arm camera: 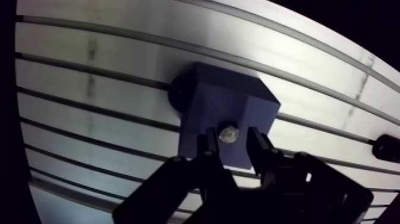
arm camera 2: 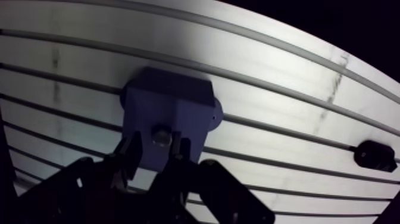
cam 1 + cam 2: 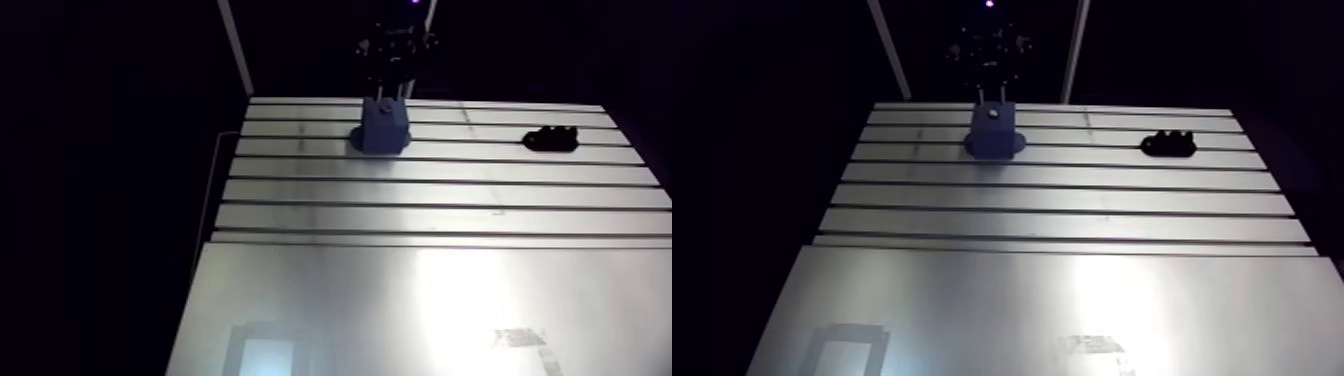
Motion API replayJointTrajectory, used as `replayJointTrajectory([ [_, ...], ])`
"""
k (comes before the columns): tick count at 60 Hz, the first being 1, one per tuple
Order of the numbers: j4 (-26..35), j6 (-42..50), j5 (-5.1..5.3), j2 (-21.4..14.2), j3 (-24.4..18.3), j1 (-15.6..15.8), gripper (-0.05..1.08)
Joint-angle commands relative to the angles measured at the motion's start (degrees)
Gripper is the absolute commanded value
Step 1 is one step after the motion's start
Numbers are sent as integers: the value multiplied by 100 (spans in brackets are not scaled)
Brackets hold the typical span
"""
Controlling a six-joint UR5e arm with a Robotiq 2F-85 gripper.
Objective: Pick up the M10 bolt and insert it into the hex recess until seated.
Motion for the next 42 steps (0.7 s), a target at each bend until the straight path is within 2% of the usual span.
replayJointTrajectory([
  [1, -5, 80, 0, 9, 3, 0, 59],
  [42, 4, 226, -7, 18, 38, -25, 59],
])
